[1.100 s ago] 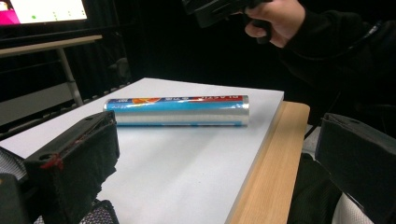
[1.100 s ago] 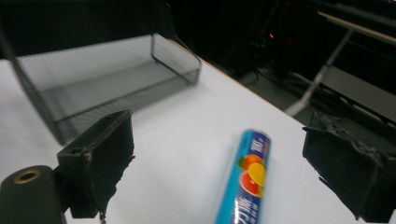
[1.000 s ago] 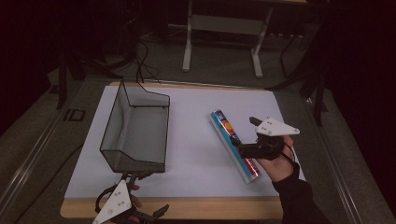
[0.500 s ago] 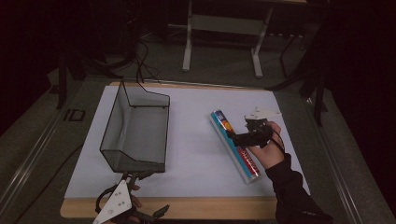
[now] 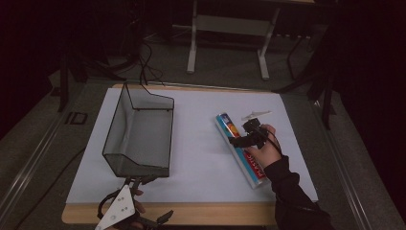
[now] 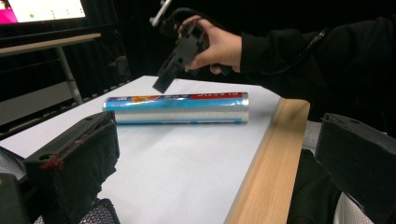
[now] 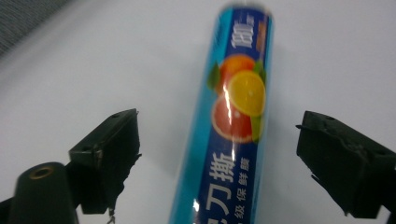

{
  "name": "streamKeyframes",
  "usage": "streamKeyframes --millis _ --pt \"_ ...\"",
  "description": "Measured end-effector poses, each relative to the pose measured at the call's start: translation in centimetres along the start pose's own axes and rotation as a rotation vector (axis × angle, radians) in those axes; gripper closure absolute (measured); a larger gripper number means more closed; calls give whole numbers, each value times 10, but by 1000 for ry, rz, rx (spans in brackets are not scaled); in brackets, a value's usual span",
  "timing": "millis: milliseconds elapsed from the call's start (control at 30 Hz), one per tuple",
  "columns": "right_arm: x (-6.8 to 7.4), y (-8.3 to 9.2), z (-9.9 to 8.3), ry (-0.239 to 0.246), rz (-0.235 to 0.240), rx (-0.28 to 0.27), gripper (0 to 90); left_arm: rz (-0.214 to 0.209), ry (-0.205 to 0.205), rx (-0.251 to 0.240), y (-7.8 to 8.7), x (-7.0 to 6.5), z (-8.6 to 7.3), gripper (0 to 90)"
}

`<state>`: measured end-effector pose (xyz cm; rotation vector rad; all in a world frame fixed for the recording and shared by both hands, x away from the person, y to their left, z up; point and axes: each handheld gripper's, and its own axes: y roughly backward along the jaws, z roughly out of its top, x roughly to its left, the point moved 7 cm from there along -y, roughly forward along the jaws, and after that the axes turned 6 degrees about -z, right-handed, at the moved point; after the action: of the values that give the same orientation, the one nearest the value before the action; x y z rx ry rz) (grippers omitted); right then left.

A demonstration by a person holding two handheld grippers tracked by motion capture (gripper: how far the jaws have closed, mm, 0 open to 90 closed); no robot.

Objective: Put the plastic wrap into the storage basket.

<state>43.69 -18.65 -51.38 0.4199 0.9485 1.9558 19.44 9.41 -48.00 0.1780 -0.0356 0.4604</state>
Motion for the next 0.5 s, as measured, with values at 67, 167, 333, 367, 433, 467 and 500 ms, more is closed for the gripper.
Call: streamKeyframes --millis 67,167,333,367,433,467,500 --pt "-1 -7 -6 7 -13 43 144 1 0 1 0 0 0 3" --pt "-4 -17 -14 -10 -12 102 147 0 -1 3 0 0 0 3" --pt "-8 -28 -23 -38 -3 185 179 -3 -3 6 -1 0 0 3" --pt "-7 -31 -26 -35 -2 213 180 -4 -1 4 -1 0 0 3" --pt "-6 -36 -29 -44 1 257 186 -4 0 5 -1 0 0 3" --pt "-5 -37 -31 -44 3 275 187 -4 0 6 -1 0 -1 3" --pt "-5 -38 -31 -40 -4 283 187 -4 -1 6 -1 0 -1 3"
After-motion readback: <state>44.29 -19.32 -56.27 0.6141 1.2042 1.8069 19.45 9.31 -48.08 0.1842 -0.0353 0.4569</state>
